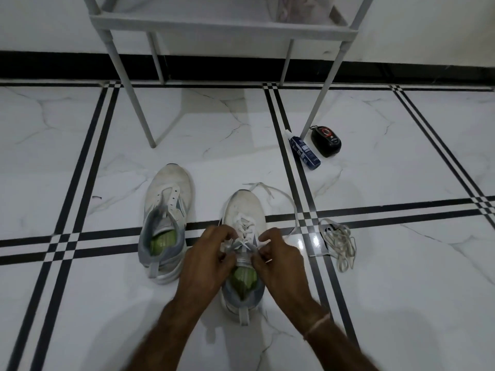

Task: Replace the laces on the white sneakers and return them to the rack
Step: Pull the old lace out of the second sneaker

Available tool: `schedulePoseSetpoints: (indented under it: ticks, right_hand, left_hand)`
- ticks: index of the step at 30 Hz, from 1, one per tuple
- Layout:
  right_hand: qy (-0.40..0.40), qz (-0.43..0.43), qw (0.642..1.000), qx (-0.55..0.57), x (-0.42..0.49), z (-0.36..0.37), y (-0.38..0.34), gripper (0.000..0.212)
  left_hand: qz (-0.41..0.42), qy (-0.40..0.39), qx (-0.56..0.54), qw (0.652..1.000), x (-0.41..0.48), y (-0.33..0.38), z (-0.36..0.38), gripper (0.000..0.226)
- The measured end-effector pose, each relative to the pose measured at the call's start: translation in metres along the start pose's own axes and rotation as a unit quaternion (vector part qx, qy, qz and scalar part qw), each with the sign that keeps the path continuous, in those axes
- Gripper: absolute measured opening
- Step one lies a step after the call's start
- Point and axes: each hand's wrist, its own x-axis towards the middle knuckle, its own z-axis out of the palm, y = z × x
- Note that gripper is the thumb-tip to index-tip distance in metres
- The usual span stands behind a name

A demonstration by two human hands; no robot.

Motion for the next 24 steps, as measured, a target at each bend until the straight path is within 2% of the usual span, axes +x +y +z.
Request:
schedulePoseSetpoints:
  ticks: [2, 4, 7, 10, 12, 14, 15, 16, 17, 18, 19, 20, 21, 23, 24]
  right_hand:
    - [0.014, 0.049, 0.995, 0.082, 0.003, -0.006, 0.004, 0.033]
    - [0.019, 0.080, 0.989, 0.127, 0.003, -0.009, 0.006, 0.036]
    - [0.010, 0.062, 0.993, 0.101, 0.001, -0.005, 0.007, 0.035]
    - [-0.003, 0.045, 0.995, 0.084, 0.003, -0.003, 0.006, 0.035]
    - [-0.006, 0.045, 0.995, 0.087, 0.004, -0.005, 0.006, 0.035]
    - [-0.007, 0.045, 0.994, 0.100, 0.003, -0.006, 0.006, 0.033]
    - [-0.008, 0.046, 0.994, 0.103, 0.003, -0.007, 0.006, 0.031]
    - [-0.009, 0.051, 0.993, 0.105, 0.003, -0.009, 0.005, 0.030]
    - [-0.010, 0.059, 0.993, 0.106, 0.004, -0.009, 0.005, 0.030]
    - [-0.011, 0.066, 0.992, 0.105, 0.006, -0.009, 0.005, 0.029]
    - [-0.011, 0.069, 0.992, 0.104, 0.006, -0.009, 0.004, 0.030]
    - [-0.008, 0.067, 0.993, 0.102, 0.006, -0.008, 0.005, 0.030]
    - [-0.008, 0.061, 0.993, 0.097, 0.007, -0.008, 0.004, 0.030]
    - [-0.010, 0.054, 0.994, 0.089, 0.007, -0.006, 0.004, 0.029]
    - [-0.011, 0.055, 0.994, 0.092, 0.008, -0.006, 0.004, 0.029]
  left_hand:
    - [-0.061, 0.025, -0.106, 0.992, -0.003, -0.008, 0.000, 0.048]
    - [-0.083, 0.038, -0.137, 0.986, -0.004, -0.007, -0.001, 0.055]
    - [-0.013, 0.010, -0.040, 0.999, -0.003, 0.004, -0.001, 0.044]
    - [0.055, -0.011, 0.086, 0.995, 0.001, 0.013, 0.002, 0.028]
    - [0.063, -0.013, 0.146, 0.987, 0.005, 0.012, 0.003, 0.012]
    - [0.059, -0.006, 0.160, 0.985, 0.007, 0.010, 0.006, 0.005]
    - [0.044, 0.002, 0.118, 0.992, 0.007, 0.009, 0.010, 0.004]
    - [-0.008, 0.021, 0.024, 0.999, 0.009, 0.008, 0.013, 0.002]
    - [-0.108, 0.043, -0.130, 0.985, 0.011, 0.009, 0.014, 0.001]
    - [-0.226, 0.047, -0.293, 0.928, 0.012, 0.011, 0.015, 0.002]
    - [-0.306, 0.050, -0.411, 0.858, 0.011, 0.013, 0.016, 0.006]
    - [-0.345, 0.056, -0.463, 0.814, 0.010, 0.013, 0.017, 0.010]
    - [-0.357, 0.066, -0.474, 0.802, 0.009, 0.013, 0.018, 0.014]
    - [-0.323, 0.075, -0.443, 0.833, 0.007, 0.016, 0.020, 0.013]
    - [-0.276, 0.078, -0.405, 0.868, 0.008, 0.018, 0.020, 0.011]
